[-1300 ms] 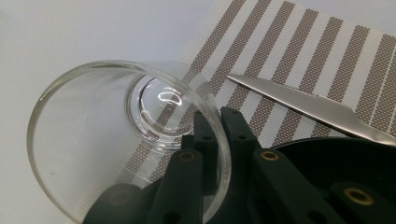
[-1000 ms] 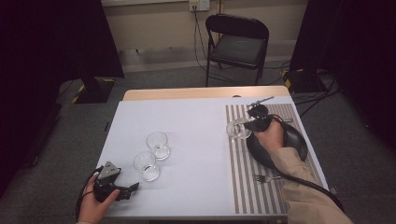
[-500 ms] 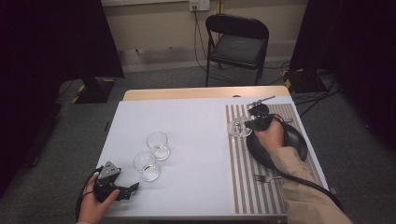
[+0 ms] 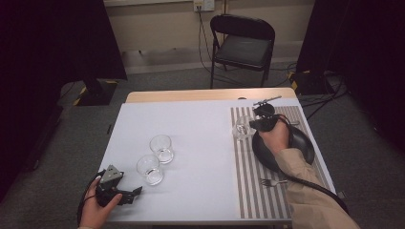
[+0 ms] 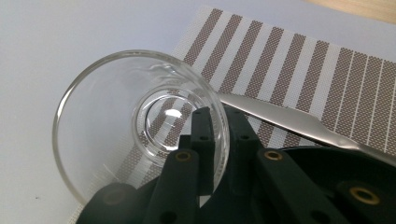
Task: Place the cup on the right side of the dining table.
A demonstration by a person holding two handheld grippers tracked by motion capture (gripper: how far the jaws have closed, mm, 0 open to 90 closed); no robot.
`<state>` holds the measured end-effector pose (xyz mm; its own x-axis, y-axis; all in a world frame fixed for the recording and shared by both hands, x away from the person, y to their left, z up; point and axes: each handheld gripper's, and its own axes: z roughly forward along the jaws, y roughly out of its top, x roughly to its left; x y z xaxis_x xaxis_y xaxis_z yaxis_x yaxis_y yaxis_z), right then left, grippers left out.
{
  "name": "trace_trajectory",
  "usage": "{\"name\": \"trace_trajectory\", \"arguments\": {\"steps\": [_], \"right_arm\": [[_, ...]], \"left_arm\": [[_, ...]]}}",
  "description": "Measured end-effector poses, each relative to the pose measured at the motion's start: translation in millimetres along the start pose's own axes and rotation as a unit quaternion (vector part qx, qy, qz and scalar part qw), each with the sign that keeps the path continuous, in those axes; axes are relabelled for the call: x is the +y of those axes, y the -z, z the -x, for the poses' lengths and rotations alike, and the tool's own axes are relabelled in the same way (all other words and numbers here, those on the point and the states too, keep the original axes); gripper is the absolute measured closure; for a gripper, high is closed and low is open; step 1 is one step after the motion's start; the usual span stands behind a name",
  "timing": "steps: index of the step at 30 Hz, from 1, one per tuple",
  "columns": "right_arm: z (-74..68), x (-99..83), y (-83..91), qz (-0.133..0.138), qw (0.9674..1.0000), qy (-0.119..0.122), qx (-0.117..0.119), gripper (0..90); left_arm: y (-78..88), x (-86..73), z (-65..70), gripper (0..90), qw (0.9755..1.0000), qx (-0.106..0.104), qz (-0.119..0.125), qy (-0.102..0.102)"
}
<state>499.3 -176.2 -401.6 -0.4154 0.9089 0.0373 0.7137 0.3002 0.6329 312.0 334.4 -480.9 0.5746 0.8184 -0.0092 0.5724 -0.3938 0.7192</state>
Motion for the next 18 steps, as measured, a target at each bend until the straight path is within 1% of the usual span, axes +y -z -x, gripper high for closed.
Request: {"name": "trace_trajectory", "arguments": {"steps": [1, 5, 6, 12, 15, 18], "right_arm": [[-0.5, 0.6, 0.6, -0.001, 1.0, -0.002, -0.003, 82.2], [-0.3, 1.4, 1.5, 0.0, 1.0, 0.001, -0.001, 79.6], [0.3, 1.4, 1.5, 0.003, 1.0, -0.002, -0.003, 76.4], [-0.1, 2.3, 1.7, 0.006, 1.0, 0.0, -0.004, 74.3], [-0.9, 3.4, 1.4, 0.008, 1.0, -0.004, -0.004, 69.7], [-1.5, 4.4, 1.1, 0.009, 0.9999, -0.003, -0.007, 69.0]], "left_arm": [[0.0, 0.0, 0.1, 2.5, 1.0, 0.001, 0.0, -0.001], [0.0, 0.1, 0.0, 2.5, 1.0, 0.001, -0.001, -0.001], [0.1, 0.1, 0.0, 2.5, 1.0, 0.001, -0.001, -0.001], [0.1, 0.0, 0.0, 2.5, 1.0, 0.0, -0.001, -0.001], [0.0, 0.1, 0.0, 2.5, 1.0, 0.001, -0.001, -0.002], [0.0, 0.0, 0.0, 2.5, 1.0, 0.0, 0.0, 0.0]]}}
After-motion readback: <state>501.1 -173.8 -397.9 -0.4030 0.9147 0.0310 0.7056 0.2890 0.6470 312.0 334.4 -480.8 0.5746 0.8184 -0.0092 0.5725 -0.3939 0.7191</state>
